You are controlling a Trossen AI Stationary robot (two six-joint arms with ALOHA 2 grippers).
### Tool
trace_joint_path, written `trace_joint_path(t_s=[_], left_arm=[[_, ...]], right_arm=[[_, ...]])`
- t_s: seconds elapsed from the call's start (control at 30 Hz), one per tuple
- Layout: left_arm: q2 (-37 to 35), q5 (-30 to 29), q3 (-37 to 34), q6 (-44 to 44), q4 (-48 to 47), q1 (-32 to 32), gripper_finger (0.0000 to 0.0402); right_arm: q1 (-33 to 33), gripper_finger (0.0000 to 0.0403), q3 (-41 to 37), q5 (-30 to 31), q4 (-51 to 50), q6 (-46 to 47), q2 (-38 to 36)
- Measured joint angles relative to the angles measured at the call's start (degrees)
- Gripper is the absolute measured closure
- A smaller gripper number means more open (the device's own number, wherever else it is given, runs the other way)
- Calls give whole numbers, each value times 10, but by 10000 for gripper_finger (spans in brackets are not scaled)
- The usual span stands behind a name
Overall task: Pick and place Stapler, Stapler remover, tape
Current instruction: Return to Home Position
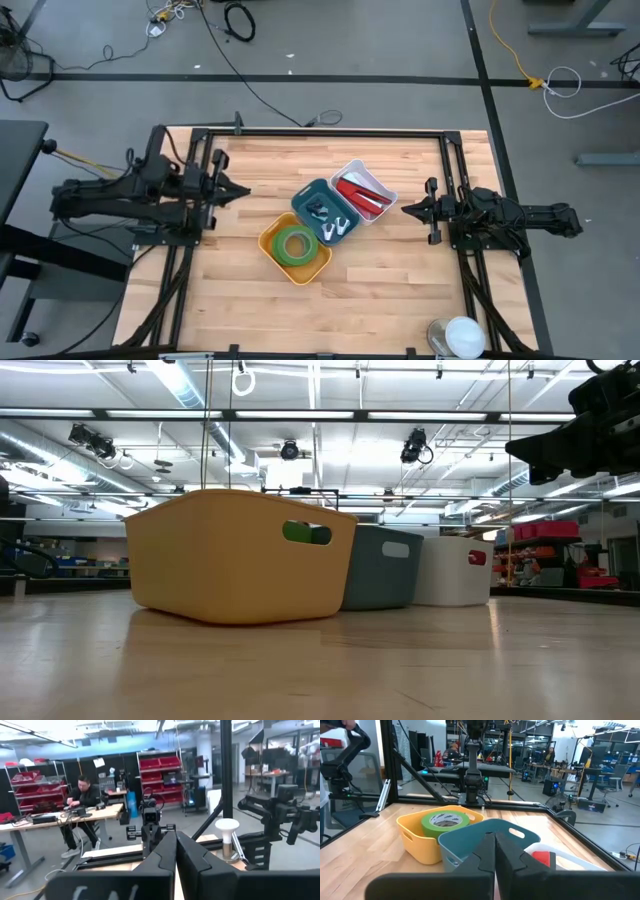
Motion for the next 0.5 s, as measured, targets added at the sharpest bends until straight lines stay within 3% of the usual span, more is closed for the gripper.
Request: trace_joint_path(t_s=[0.23, 0.5], left_arm=[[-76, -1, -84, -1, 37, 0, 392], [-200, -30, -195, -50, 155, 0, 392]], right_arm=[[0, 401, 0, 0, 0, 0, 0], [0, 401, 0, 0, 0, 0, 0]])
